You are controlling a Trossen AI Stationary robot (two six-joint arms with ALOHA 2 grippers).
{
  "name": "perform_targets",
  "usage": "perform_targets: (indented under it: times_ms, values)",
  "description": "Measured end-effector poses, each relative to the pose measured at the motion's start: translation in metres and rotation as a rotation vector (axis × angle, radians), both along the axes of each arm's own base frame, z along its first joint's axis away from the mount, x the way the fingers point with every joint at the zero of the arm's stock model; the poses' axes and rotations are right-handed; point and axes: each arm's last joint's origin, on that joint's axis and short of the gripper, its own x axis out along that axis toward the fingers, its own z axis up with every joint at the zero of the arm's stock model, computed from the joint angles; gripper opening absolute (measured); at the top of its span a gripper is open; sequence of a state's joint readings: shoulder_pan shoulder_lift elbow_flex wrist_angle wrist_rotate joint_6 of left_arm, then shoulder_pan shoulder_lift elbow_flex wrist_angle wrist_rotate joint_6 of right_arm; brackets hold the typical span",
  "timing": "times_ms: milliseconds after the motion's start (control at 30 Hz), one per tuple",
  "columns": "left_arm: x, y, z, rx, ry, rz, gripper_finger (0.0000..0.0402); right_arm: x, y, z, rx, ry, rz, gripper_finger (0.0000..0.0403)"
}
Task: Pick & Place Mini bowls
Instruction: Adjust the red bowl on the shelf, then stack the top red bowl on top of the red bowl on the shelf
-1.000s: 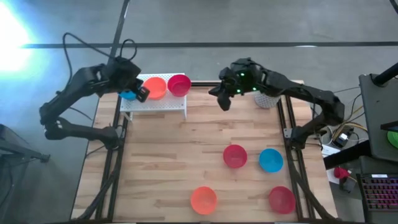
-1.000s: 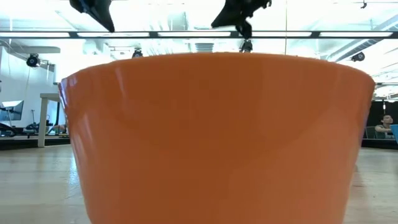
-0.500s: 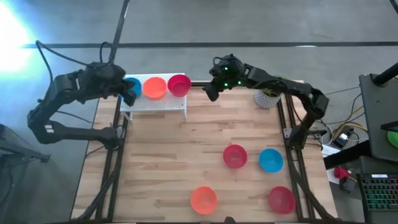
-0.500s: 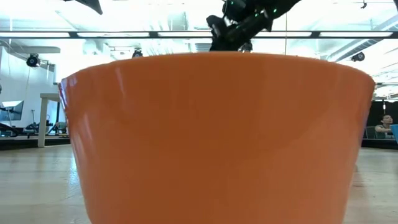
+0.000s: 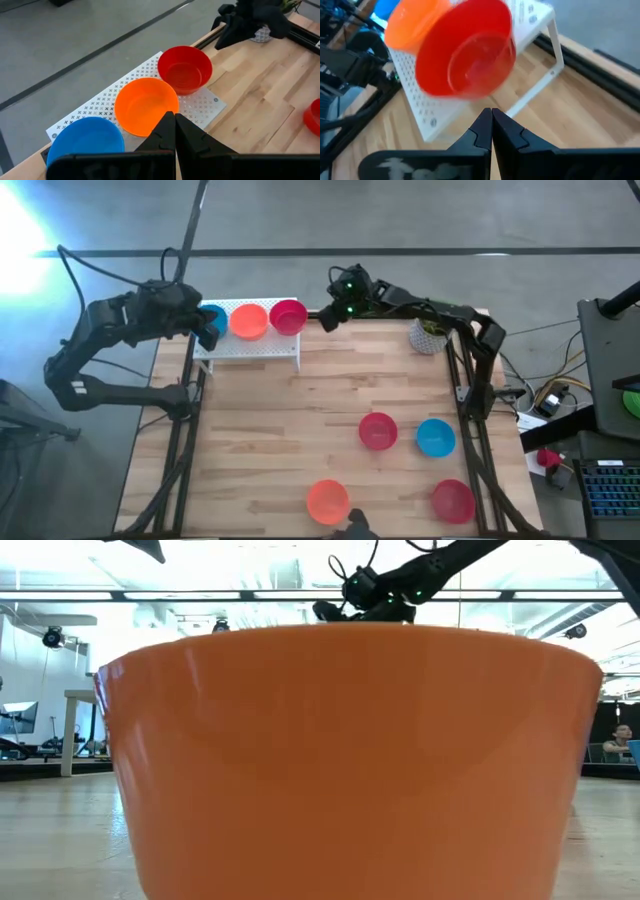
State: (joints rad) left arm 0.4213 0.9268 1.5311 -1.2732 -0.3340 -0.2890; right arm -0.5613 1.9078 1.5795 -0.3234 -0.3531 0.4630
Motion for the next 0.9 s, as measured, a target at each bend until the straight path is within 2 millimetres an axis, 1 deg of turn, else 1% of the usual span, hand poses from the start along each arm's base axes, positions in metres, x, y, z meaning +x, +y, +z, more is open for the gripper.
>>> perform_targets:
  times_ms: [100, 233, 367, 467, 567, 667, 767, 900]
  values:
    - [0.000, 0.000, 0.000, 0.000, 0.000, 0.000, 0.0000, 0.010, -0.006, 0.002, 0.007, -0.020, 0.020, 0.0008]
    - [0.000, 0.000, 0.000, -0.001, 0.000, 0.001, 0.0000, 0.025, -0.015, -0.003, 0.026, 0.007, 0.028, 0.0008]
    - [0.000, 0.000, 0.000, 0.000, 0.000, 0.000, 0.0000, 0.033, -0.020, -0.006, 0.040, 0.056, 0.041, 0.0008]
    - [0.000, 0.000, 0.000, 0.000, 0.000, 0.001, 0.0000, 0.039, -0.024, -0.004, 0.026, 0.059, 0.057, 0.0008]
    - [0.000, 0.000, 0.000, 0.000, 0.001, 0.001, 0.0000, 0.043, -0.024, 0.004, 0.006, 0.054, 0.081, 0.0008]
    - [0.000, 0.000, 0.000, 0.000, 0.001, 0.001, 0.0000, 0.043, -0.022, 0.015, -0.007, 0.069, 0.098, 0.0008]
    - [0.000, 0.000, 0.000, 0.000, 0.001, 0.001, 0.0000, 0.038, -0.020, 0.026, -0.020, 0.087, 0.109, 0.0008]
    - [0.000, 0.000, 0.000, -0.001, 0.001, 0.000, 0.0000, 0.026, -0.013, 0.046, -0.059, 0.124, 0.072, 0.0008]
